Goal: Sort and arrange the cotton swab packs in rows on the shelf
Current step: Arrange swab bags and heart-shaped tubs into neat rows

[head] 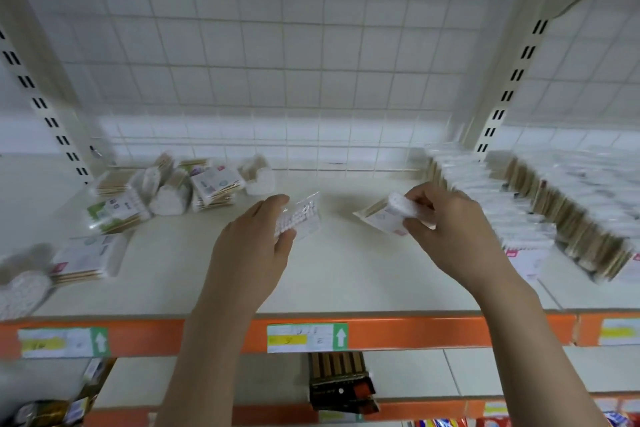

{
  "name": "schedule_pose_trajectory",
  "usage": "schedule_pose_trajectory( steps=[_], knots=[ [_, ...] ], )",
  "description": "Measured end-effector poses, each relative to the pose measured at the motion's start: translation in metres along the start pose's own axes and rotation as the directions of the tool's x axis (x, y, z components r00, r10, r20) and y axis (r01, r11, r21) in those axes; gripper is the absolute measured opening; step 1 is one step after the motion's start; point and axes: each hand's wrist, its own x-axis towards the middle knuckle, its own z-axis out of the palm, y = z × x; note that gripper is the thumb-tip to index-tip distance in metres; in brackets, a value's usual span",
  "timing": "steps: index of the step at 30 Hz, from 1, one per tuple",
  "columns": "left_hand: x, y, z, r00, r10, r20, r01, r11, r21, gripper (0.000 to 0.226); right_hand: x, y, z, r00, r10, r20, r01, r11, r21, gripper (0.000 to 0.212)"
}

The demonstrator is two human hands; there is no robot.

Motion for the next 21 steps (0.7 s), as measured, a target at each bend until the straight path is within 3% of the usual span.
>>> schedule_pose_trajectory(
  steps=[12, 21],
  knots=[
    [0.062, 0.057, 0.038, 0.987, 0.149, -0.054, -0.148, 0.989, 0.012, 0.031, 0.105, 0.058, -0.030, 0.988, -0.141, 0.065, 0.151, 0.967, -0.207, 0.025],
    [0.067, 0.059, 0.053, 0.996, 0.077, -0.036, -0.076, 0.996, 0.040, 0.032, 0.177, 0.089, -0.003, 0.951, -0.207, 0.229, 0.287, 0.868, -0.406, 0.031]
  ],
)
